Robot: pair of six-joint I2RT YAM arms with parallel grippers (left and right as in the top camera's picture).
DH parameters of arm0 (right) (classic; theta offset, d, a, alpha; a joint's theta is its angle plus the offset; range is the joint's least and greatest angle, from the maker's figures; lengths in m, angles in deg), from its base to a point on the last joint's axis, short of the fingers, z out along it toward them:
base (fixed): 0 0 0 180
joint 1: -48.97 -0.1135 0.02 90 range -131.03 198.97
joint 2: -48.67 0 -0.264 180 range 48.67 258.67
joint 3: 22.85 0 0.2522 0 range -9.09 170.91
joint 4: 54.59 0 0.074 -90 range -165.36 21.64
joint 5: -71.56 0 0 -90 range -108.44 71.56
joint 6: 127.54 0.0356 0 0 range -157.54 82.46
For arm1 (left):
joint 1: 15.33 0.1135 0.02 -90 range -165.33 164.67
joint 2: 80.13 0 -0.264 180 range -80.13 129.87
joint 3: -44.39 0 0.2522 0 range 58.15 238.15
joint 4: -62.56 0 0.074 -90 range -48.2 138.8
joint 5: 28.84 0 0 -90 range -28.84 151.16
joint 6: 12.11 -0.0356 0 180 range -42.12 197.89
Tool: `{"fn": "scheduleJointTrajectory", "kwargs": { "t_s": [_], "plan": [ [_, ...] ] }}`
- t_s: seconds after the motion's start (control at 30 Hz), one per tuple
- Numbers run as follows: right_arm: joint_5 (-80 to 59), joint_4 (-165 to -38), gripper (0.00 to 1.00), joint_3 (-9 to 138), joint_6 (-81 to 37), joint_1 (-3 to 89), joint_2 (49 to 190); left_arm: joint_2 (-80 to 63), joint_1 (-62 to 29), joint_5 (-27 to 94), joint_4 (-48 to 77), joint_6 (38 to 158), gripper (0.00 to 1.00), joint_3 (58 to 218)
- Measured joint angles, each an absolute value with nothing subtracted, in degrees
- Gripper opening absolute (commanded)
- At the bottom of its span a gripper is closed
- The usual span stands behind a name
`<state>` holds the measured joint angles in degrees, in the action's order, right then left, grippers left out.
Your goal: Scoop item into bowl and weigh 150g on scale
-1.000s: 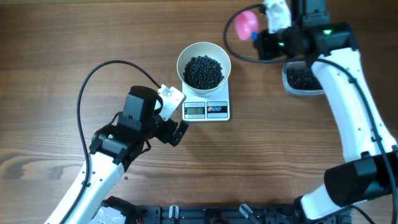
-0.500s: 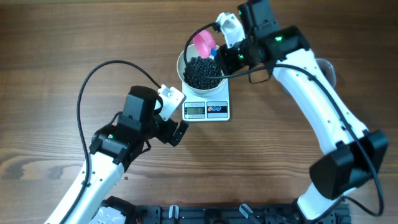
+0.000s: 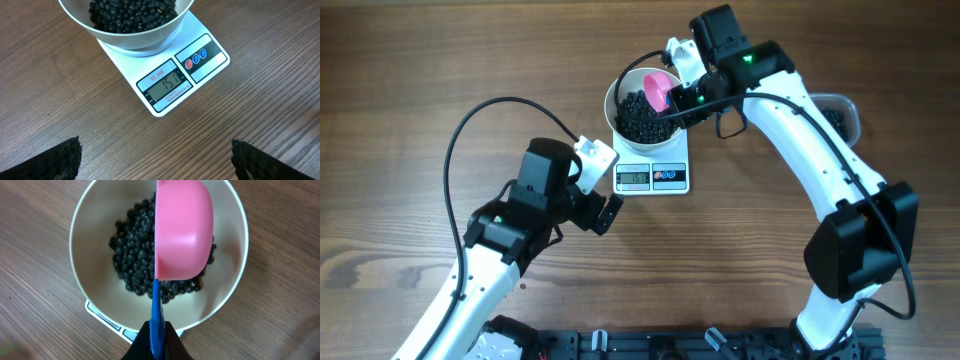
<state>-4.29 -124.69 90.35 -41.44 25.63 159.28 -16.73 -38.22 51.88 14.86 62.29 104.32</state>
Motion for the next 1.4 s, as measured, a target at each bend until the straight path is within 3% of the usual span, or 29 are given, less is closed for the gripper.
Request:
{"fn": "scheduleJointTrajectory", "kwargs": {
  "t_s": [1.4],
  "plan": [
    [-4.4,-126.0,0.04,90.3,-40.6,24.5,162.8,-16.7,-38.2,51.9,14.9,62.3,1.0,104.3]
  ]
}}
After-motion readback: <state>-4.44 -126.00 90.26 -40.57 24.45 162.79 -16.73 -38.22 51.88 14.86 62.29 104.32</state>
